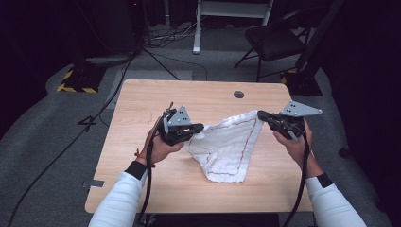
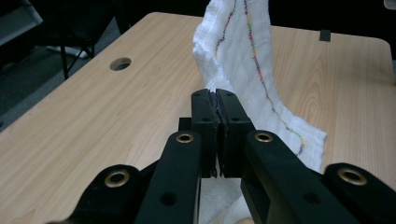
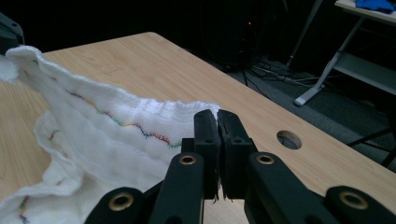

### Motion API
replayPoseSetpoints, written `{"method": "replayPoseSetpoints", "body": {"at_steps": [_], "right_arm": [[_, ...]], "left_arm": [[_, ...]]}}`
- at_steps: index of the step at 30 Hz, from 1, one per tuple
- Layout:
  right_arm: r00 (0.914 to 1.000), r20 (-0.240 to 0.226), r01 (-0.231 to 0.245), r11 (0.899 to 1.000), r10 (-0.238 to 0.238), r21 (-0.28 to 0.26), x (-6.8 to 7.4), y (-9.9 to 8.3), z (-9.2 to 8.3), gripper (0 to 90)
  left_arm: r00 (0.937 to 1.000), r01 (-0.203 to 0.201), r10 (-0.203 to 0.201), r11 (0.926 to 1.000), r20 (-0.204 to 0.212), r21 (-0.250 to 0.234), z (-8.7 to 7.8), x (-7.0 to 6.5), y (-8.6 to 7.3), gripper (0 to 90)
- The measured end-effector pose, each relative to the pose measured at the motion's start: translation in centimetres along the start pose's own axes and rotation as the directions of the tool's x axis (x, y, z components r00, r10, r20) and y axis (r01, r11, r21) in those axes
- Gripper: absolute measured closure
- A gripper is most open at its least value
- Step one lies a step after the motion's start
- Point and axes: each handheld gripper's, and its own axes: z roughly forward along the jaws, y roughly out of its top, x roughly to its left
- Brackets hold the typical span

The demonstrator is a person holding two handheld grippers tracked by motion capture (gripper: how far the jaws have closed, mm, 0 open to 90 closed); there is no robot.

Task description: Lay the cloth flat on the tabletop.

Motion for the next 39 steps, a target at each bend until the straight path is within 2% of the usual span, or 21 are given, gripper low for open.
{"method": "replayPoseSetpoints", "body": {"at_steps": [2, 4, 7, 15, 21, 24, 26, 28, 32, 33, 34, 35, 37, 38, 39], "right_arm": [[1.0000, -0.002, 0.004, 1.000, -0.004, -0.007, 0.1, 0.2, -0.3, 87.3], [0.9999, 0.001, 0.012, 1.000, -0.012, -0.012, 0.2, 0.4, -0.5, 87.3], [0.9999, -0.009, 0.005, 0.999, -0.005, -0.035, 0.4, 0.8, -1.2, 87.3], [0.9983, -0.035, 0.043, 0.994, -0.046, -0.103, 2.2, 1.9, -5.4, 87.3], [0.9981, -0.054, 0.024, 0.991, -0.032, -0.134, 3.4, 1.8, -8.9, 87.3], [0.9976, -0.056, 0.033, 0.989, -0.041, -0.141, 4.1, 1.9, -9.8, 87.3], [0.9980, -0.051, 0.031, 0.990, -0.038, -0.141, 4.3, 2.0, -10.1, 87.3], [0.9986, -0.037, 0.033, 0.991, -0.038, -0.131, 4.1, 2.2, -9.7, 87.3], [0.9997, -0.020, 0.011, 0.995, -0.013, -0.097, 2.9, 2.3, -7.4, 87.3], [0.9999, -0.015, 0.006, 0.996, -0.007, -0.085, 2.5, 2.2, -6.5, 87.3], [1.0000, -0.009, -0.003, 0.998, 0.002, -0.066, 2.0, 2.2, -5.5, 87.3], [1.0000, -0.001, -0.008, 0.999, 0.008, -0.051, 1.5, 2.1, -4.4, 87.3], [0.9997, 0.021, -0.012, 1.000, 0.012, -0.011, 0.5, 1.9, -2.1, 87.3], [0.9994, 0.028, -0.020, 1.000, 0.019, 0.009, 0.0, 1.9, -0.9, 87.3], [0.9988, 0.046, -0.017, 0.999, 0.015, 0.034, -0.5, 1.9, 0.3, 87.2]], "left_arm": [[0.9999, -0.008, 0.008, 1.0000, -0.007, -0.002, -0.6, 0.1, 0.2, 87.1], [1.0000, -0.009, 0.009, 1.0000, 0.003, -0.002, -1.1, 0.4, 0.3, 87.1], [0.9998, -0.008, 0.009, 0.9994, 0.017, -0.034, -2.2, 0.4, 0.5, 87.1], [0.9981, -0.052, 0.054, 0.9959, 0.029, -0.074, -5.2, -2.1, 1.5, 87.0], [0.9933, -0.095, 0.102, 0.9894, 0.055, -0.110, -6.9, -4.6, 1.9, 86.9], [0.9912, -0.115, 0.121, 0.9878, 0.052, -0.105, -7.1, -5.0, 2.1, 86.8], [0.9930, -0.109, 0.113, 0.9893, 0.033, -0.097, -6.7, -4.5, 2.1, 86.8], [0.9961, -0.082, 0.085, 0.9919, 0.026, -0.097, -6.1, -3.5, 1.8, 86.8], [0.9996, -0.026, 0.026, 0.9979, -0.010, -0.060, -3.9, -0.6, 0.8, 86.8], [0.9999, -0.001, 0.001, 0.9987, -0.014, -0.051, -3.2, 0.4, 0.5, 86.8], [0.9992, 0.038, -0.039, 0.9978, -0.010, -0.053, -2.5, 1.4, 0.2, 86.7], [0.9979, 0.061, -0.062, 0.9972, -0.020, -0.044, -1.7, 2.4, 0.0, 86.7], [0.9947, 0.089, -0.089, 0.9959, -0.051, -0.015, -0.1, 4.3, -0.4, 86.3], [0.9904, 0.122, -0.122, 0.9925, -0.064, -0.014, 0.7, 5.3, -0.6, 86.0], [0.9849, 0.143, -0.143, 0.9897, -0.097, -0.008, 1.5, 6.2, -0.7, 85.4]]}}
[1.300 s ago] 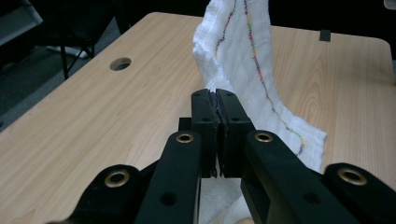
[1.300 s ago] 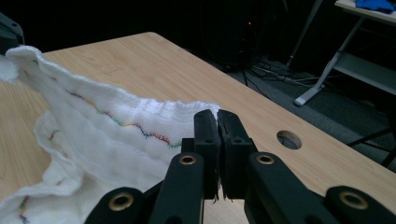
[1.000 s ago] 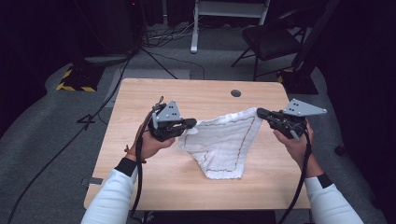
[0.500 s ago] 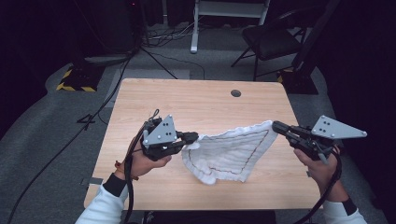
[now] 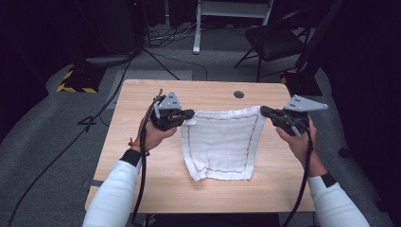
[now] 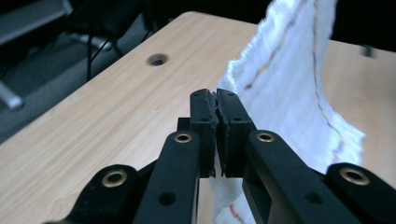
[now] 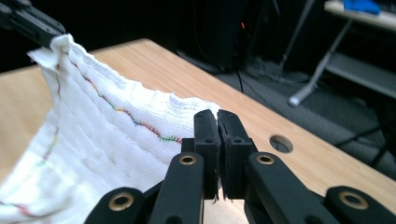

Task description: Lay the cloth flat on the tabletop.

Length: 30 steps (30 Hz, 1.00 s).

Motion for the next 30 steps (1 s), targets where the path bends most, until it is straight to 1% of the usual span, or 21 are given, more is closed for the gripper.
{"method": "replayPoseSetpoints", "body": {"at_steps": [2, 4, 5, 6, 7, 8, 9, 10, 11, 13, 15, 16, 17, 19, 20, 21, 23, 25, 27, 28, 30], "right_arm": [[0.9993, 0.027, 0.027, 0.999, -0.028, 0.038, -0.8, 0.0, 2.5, 86.9], [0.9945, 0.088, 0.048, 0.993, -0.058, 0.110, -1.8, -0.2, 5.1, 85.6], [0.9944, 0.091, 0.043, 0.991, -0.054, 0.128, -2.3, -0.5, 6.3, 81.6], [0.9920, 0.117, 0.030, 0.989, -0.047, 0.146, -2.8, -0.8, 7.3, 77.3], [0.9858, 0.156, 0.035, 0.984, -0.062, 0.174, -3.0, -1.1, 8.2, 76.0], [0.9840, 0.165, 0.032, 0.979, -0.066, 0.202, -3.3, -1.5, 8.9, 72.3], [0.9853, 0.165, 0.007, 0.975, -0.045, 0.221, -3.5, -1.9, 9.5, 66.4], [0.9864, 0.163, -0.023, 0.971, -0.017, 0.239, -3.5, -2.2, 9.8, 60.0], [0.9877, 0.156, -0.041, 0.965, 0.000, 0.258, -3.5, -2.5, 10.0, 58.7], [0.9915, 0.130, -0.030, 0.964, -0.004, 0.263, -2.9, -3.3, 9.8, 55.3], [0.9953, 0.096, -0.035, 0.960, 0.008, 0.277, -2.2, -4.2, 9.4, 50.5], [0.9975, 0.069, -0.036, 0.958, 0.017, 0.284, -1.7, -4.7, 9.1, 48.5], [0.9989, 0.045, -0.025, 0.957, 0.013, 0.288, -1.1, -5.3, 8.7, 47.1], [1.0000, -0.001, -0.001, 0.953, 0.001, 0.304, 0.0, -6.7, 7.9, 42.6], [0.9996, -0.025, -0.002, 0.955, 0.010, 0.298, 0.4, -7.4, 7.5, 41.8], [0.9984, -0.045, -0.017, 0.953, 0.032, 0.302, 0.9, -8.2, 7.0, 40.8], [0.9972, -0.071, 0.000, 0.945, 0.025, 0.328, 1.8, -9.8, 6.2, 38.0], [0.9931, -0.112, 0.006, 0.939, 0.034, 0.344, 2.7, -11.3, 5.6, 37.3], [0.9914, -0.131, 0.041, 0.929, 0.008, 0.367, 3.7, -12.5, 5.1, 37.2], [0.9890, -0.148, 0.058, 0.924, -0.002, 0.379, 4.1, -12.9, 4.9, 37.2], [0.9878, -0.152, 0.091, 0.916, -0.033, 0.392, 4.8, -13.5, 4.4, 37.2]], "left_arm": [[0.9978, 0.042, -0.042, 0.9991, -0.051, 0.006, 1.7, 1.4, -0.1, 84.2], [0.9876, 0.074, -0.067, 0.9965, -0.142, 0.040, 3.4, 2.5, -0.3, 76.0], [0.9826, 0.105, -0.097, 0.9936, -0.159, 0.042, 4.1, 3.0, -0.5, 74.1], [0.9767, 0.127, -0.116, 0.9906, -0.181, 0.051, 4.7, 3.2, -0.8, 71.0], [0.9767, 0.127, -0.116, 0.9906, -0.181, 0.051, 4.7, 3.2, -0.8, 68.1], [0.9759, 0.146, -0.134, 0.9876, -0.172, 0.057, 5.7, 3.0, -1.4, 66.8], [0.9799, 0.140, -0.129, 0.9880, -0.153, 0.066, 6.1, 2.6, -1.7, 63.5], [0.9834, 0.121, -0.108, 0.9886, -0.146, 0.089, 6.5, 2.0, -2.0, 59.1], [0.9878, 0.096, -0.080, 0.9885, -0.133, 0.117, 6.9, 1.4, -2.4, 54.5], [0.9931, 0.058, -0.040, 0.9846, -0.110, 0.165, 7.4, 0.1, -3.2, 48.2], [0.9975, 0.040, -0.028, 0.9803, -0.064, 0.193, 7.7, -1.2, -4.3, 41.0], [0.9987, 0.020, -0.010, 0.9765, -0.050, 0.215, 7.8, -1.8, -4.8, 38.3], [0.9994, 0.009, -0.001, 0.9749, -0.036, 0.223, 7.8, -2.4, -5.3, 34.8], [0.9999, 0.002, -0.005, 0.9688, 0.011, 0.248, 7.7, -3.3, -6.5, 31.9], [0.9997, -0.006, 0.000, 0.9663, 0.023, 0.257, 7.6, -3.9, -7.2, 30.3], [0.9993, -0.017, 0.007, 0.9614, 0.037, 0.274, 7.5, -4.5, -7.8, 29.4], [0.9978, -0.048, 0.032, 0.9519, 0.058, 0.303, 7.2, -5.4, -9.1, 29.0], [0.9974, -0.050, 0.030, 0.9451, 0.065, 0.323, 6.9, -6.1, -10.0, 28.4], [0.9969, -0.032, 0.007, 0.9470, 0.079, 0.320, 6.3, -6.5, -10.8, 27.6], [0.9961, -0.033, 0.005, 0.9481, 0.088, 0.316, 6.0, -6.7, -11.0, 27.6], [0.9970, -0.035, 0.010, 0.9434, 0.077, 0.330, 5.5, -7.1, -11.6, 27.6]]}}
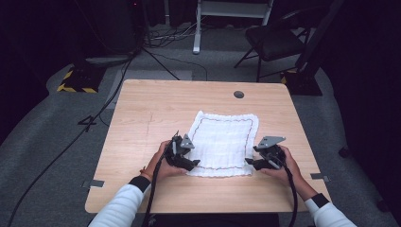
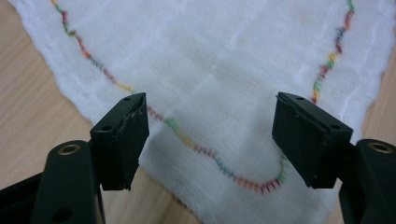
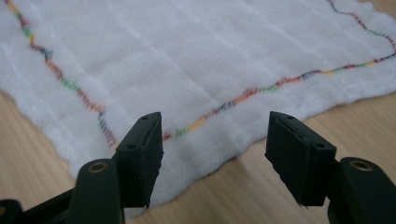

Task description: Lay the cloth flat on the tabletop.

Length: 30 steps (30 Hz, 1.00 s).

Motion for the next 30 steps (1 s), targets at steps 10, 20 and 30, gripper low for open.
{"method": "replayPoseSetpoints", "body": {"at_steps": [10, 20, 30], "right_arm": [[0.9973, 0.055, -0.049, 0.998, 0.047, 0.034, 1.5, -3.2, -1.8, 37.6], [0.9924, 0.059, -0.110, 0.994, 0.108, 0.028, 1.8, -6.3, -4.3, 37.0], [0.9939, 0.019, -0.108, 0.994, 0.109, -0.025, 1.8, -6.0, -5.3, 33.5]], "left_arm": [[0.9995, 0.030, -0.030, 0.9995, 0.014, 0.000, -0.7, -2.0, -1.8, 29.1], [0.9979, -0.012, 0.013, 0.9998, 0.064, -0.016, -0.8, -5.5, -2.1, 28.9], [0.9973, 0.019, -0.012, 0.9954, 0.072, -0.094, -2.7, -4.5, -2.0, 21.3]]}}
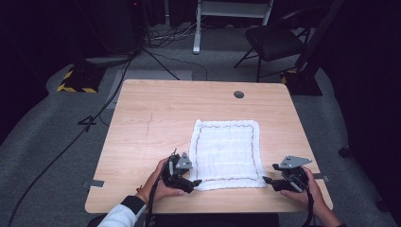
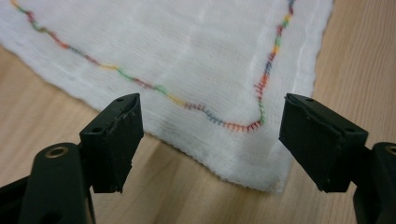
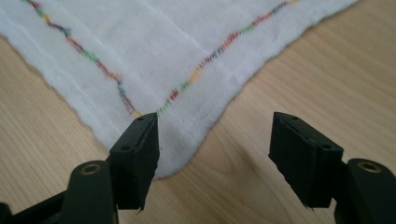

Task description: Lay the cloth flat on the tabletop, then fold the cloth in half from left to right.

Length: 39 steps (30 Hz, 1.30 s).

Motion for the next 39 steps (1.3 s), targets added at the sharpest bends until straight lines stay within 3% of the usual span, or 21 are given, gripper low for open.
{"method": "replayPoseSetpoints", "body": {"at_steps": [2, 4, 13, 18, 23, 25, 28, 30, 32, 34, 35, 37, 39], "right_arm": [[0.9999, -0.012, 0.010, 0.999, -0.010, -0.031, 0.2, 0.6, -0.2, 33.6], [0.9994, -0.027, 0.018, 0.998, -0.019, -0.053, 0.5, 1.0, -0.2, 34.3], [0.9934, -0.063, 0.090, 0.992, -0.096, -0.090, 2.5, 3.6, 1.3, 36.1], [0.9852, -0.095, 0.131, 0.984, -0.143, -0.120, 4.3, 5.4, 2.3, 37.6], [0.9683, -0.161, 0.166, 0.974, -0.191, -0.152, 6.6, 7.4, 3.9, 38.6], [0.9585, -0.178, 0.197, 0.969, -0.223, -0.152, 7.7, 8.2, 4.7, 39.0], [0.9429, -0.206, 0.230, 0.959, -0.262, -0.165, 9.3, 9.3, 5.8, 39.7], [0.9338, -0.228, 0.240, 0.955, -0.276, -0.175, 10.2, 9.9, 6.5, 40.0], [0.9242, -0.240, 0.261, 0.950, -0.297, -0.174, 11.0, 10.4, 7.3, 40.7], [0.9139, -0.246, 0.286, 0.942, -0.323, -0.175, 11.7, 10.7, 7.9, 41.0], [0.9117, -0.250, 0.288, 0.941, -0.326, -0.177, 12.0, 10.9, 8.1, 41.1], [0.9076, -0.252, 0.298, 0.938, -0.336, -0.178, 12.6, 11.1, 8.4, 41.4], [0.9031, -0.259, 0.303, 0.936, -0.342, -0.182, 13.1, 11.2, 8.6, 41.5]], "left_arm": [[0.9999, -0.002, 0.002, 1.0000, -0.017, -0.010, -0.3, 0.6, 0.0, 21.2], [0.9994, 0.020, -0.020, 0.9997, -0.028, -0.014, -0.5, 1.3, -0.2, 21.4], [0.9961, 0.046, -0.049, 0.9981, -0.073, -0.040, -1.0, 3.1, 0.1, 21.6], [0.9904, 0.082, -0.090, 0.9940, -0.105, -0.072, -1.0, 5.5, 1.5, 21.7], [0.9786, 0.111, -0.125, 0.9897, -0.164, -0.090, 0.3, 8.7, 3.2, 22.1], [0.9738, 0.156, -0.171, 0.9818, -0.149, -0.108, 1.1, 10.0, 3.8, 23.2], [0.9662, 0.171, -0.187, 0.9803, -0.178, -0.099, 2.7, 11.3, 4.9, 23.1], [0.9620, 0.200, -0.215, 0.9747, -0.169, -0.099, 3.9, 12.2, 5.5, 23.0], [0.9560, 0.231, -0.244, 0.9684, -0.163, -0.093, 5.3, 12.9, 6.2, 23.0], [0.9545, 0.214, -0.220, 0.9755, -0.201, -0.050, 6.7, 13.1, 7.2, 22.6], [0.9502, 0.213, -0.214, 0.9766, -0.226, -0.030, 7.4, 13.1, 7.6, 22.4], [0.9445, 0.232, -0.228, 0.9727, -0.236, -0.013, 8.2, 13.4, 8.1, 22.3], [0.9320, 0.273, -0.272, 0.9617, -0.240, -0.030, 8.6, 13.9, 8.3, 22.8]]}}
